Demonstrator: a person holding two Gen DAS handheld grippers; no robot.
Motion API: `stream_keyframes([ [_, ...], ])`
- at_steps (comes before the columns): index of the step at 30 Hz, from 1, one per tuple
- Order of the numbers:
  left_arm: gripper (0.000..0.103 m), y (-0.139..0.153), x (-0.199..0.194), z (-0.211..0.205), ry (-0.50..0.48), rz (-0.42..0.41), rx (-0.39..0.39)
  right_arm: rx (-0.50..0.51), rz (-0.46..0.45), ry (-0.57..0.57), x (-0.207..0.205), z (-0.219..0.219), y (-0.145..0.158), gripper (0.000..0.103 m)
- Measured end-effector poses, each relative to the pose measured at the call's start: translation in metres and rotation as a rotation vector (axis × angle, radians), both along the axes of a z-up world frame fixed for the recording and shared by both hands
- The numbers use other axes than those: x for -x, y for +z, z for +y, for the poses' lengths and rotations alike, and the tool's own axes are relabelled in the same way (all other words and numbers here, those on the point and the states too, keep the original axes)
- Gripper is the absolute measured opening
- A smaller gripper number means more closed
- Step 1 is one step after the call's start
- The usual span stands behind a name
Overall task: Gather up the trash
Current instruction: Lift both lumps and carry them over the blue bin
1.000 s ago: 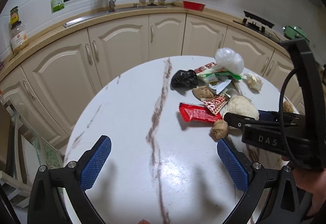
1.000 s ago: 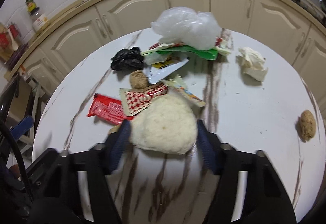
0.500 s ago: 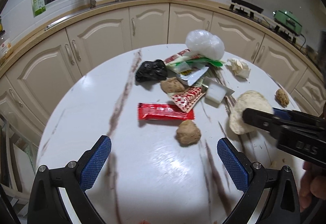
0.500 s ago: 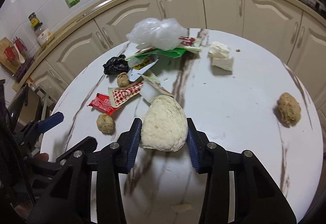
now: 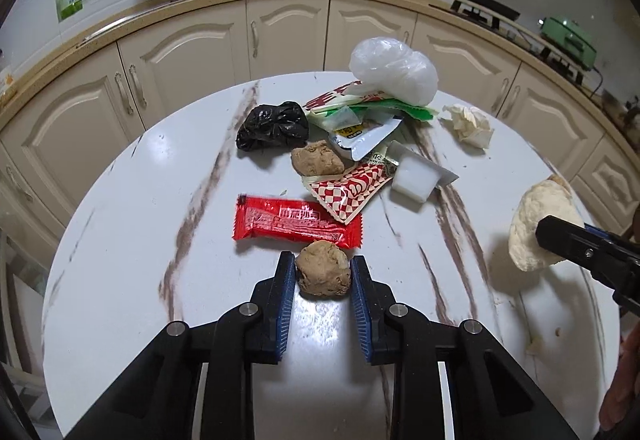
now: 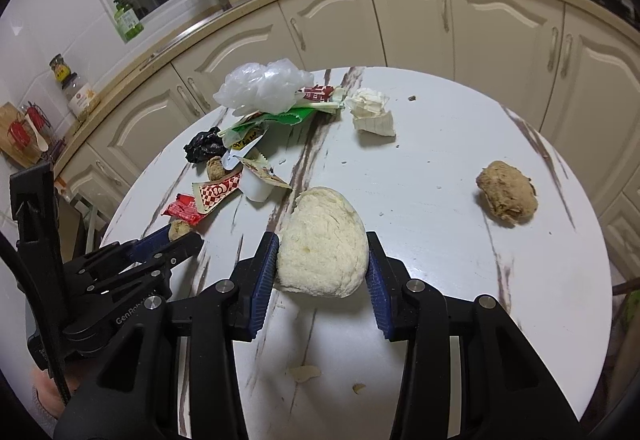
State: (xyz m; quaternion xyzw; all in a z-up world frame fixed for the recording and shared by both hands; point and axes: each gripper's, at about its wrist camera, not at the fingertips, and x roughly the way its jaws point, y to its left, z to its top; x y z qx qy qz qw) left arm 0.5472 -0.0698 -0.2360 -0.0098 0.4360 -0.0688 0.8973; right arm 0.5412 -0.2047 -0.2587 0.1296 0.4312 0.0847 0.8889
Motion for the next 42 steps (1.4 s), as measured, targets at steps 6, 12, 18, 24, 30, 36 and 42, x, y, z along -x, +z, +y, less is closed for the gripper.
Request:
stream_keyframes([
  [6,0.023,0.012,0.042,0.012,0.026,-0.032,0.023,-0.017,-0.023,-0.017,0.017,-0.008,0.007,0.040],
  [12,0.023,0.048,0.083,0.001,0.006,-0.121,0.009,-0.025,-0.070,-0.034,0.039,-0.018,0.025,0.040],
  [18,0.023,0.091,0.123,-0.024,-0.044,-0.235,-0.008,-0.017,-0.158,-0.050,0.072,-0.023,0.058,0.040],
  [24,0.023,0.128,0.159,-0.055,-0.105,-0.337,-0.007,0.018,-0.275,-0.090,0.118,-0.035,0.101,0.040],
  [30,0.023,0.152,0.193,-0.093,-0.175,-0.413,0.007,0.094,-0.394,-0.160,0.170,-0.053,0.144,0.040],
  [36,0.023,0.159,0.224,-0.136,-0.256,-0.455,0.032,0.123,-0.447,-0.244,0.214,-0.078,0.163,0.040],
  [42,0.023,0.156,0.238,-0.172,-0.339,-0.465,0.053,0.133,-0.459,-0.337,0.249,-0.109,0.165,0.040],
])
